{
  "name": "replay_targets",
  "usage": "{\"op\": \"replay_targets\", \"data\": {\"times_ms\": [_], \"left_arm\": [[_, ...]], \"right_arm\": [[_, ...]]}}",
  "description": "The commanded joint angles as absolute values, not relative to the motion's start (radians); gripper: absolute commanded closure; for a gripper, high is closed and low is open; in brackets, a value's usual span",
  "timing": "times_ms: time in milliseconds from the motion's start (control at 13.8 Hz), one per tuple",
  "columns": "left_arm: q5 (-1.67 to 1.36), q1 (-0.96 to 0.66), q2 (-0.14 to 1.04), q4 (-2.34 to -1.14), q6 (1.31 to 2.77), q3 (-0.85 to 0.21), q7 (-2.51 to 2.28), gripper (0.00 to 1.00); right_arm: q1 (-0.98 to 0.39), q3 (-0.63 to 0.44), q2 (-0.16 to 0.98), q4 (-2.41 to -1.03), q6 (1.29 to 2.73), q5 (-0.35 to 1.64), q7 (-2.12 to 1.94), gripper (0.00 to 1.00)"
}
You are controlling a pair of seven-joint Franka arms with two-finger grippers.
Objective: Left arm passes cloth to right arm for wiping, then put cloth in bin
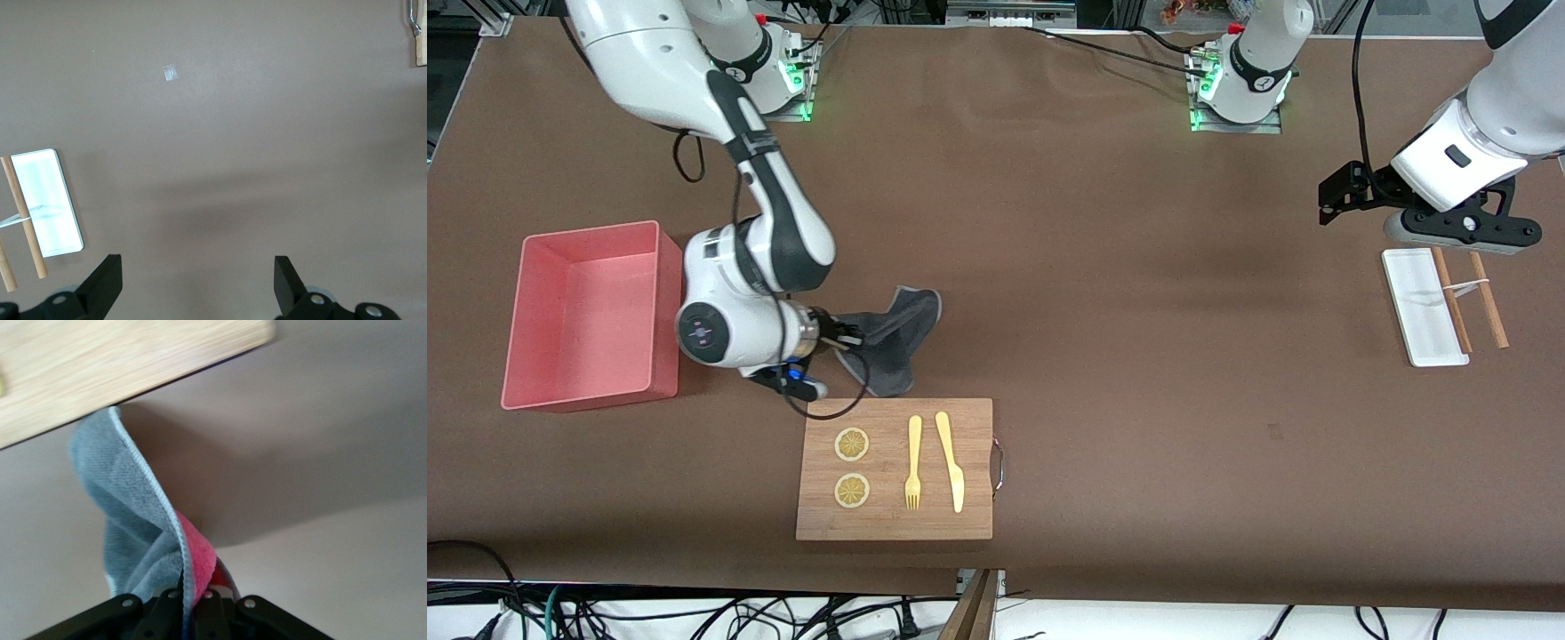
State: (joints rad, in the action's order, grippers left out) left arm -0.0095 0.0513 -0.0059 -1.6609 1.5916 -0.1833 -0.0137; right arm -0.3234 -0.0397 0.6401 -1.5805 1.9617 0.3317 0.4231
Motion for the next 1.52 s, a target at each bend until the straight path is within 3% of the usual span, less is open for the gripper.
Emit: {"op": "replay_targets", "data": {"times_ms": [0,508,1233,1450], "left_arm": [[0.011,0.052,-0.021,-1.672,1.580,-0.186,0.000,0.00],[0.011,0.054,-0.021,-1.672,1.578,-0.186,0.000,0.00],[0.011,0.063,-0.021,-1.672,1.574,-0.179,0.008,0.00],[0.011,0.063,-0.021,-1.672,1.571,-0.181,0.008,0.00]], "right_arm": [[-0.218,-0.017,0.574,-1.675,1.965,0.296,0.277,1.00],[-0.037,-0.020,0.474,-1.752,1.924,0.112,0.040,1.00],[0.070,-0.021,0.178,-1.730,1.669,-0.026,-0.132,1.00],[0.116,-0.023,0.124,-1.652,1.570,-0.090,-0.234,1.00]]}}
